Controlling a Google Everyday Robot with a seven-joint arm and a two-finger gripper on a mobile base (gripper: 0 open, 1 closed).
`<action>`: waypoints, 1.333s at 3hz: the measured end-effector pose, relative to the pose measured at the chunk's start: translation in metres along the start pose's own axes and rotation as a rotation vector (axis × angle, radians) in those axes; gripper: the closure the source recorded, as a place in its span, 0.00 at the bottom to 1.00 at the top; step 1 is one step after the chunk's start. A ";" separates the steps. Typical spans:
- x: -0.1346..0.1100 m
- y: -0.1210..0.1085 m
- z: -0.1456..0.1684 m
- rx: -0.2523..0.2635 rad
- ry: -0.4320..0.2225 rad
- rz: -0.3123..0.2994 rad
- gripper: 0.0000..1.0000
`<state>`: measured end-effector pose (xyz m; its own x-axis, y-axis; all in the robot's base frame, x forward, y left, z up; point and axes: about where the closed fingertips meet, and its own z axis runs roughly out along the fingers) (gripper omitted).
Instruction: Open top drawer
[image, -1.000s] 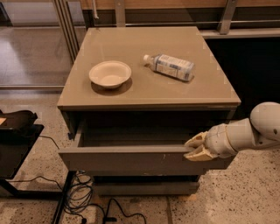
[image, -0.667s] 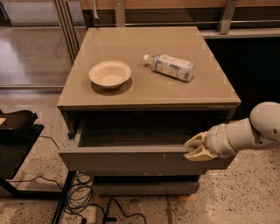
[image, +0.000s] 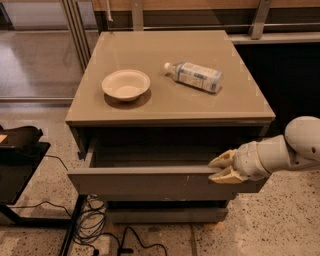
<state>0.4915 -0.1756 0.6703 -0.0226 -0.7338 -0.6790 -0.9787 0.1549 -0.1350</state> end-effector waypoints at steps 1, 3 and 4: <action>0.000 0.000 0.000 0.000 0.000 0.000 0.90; 0.003 0.017 -0.001 -0.019 -0.020 0.013 1.00; 0.007 0.030 -0.004 -0.012 -0.027 0.022 1.00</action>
Offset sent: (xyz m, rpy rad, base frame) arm -0.0489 -0.0059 -0.0258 0.0646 0.0534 0.0114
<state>0.4608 -0.1791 0.6645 -0.0388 -0.7120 -0.7011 -0.9804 0.1628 -0.1110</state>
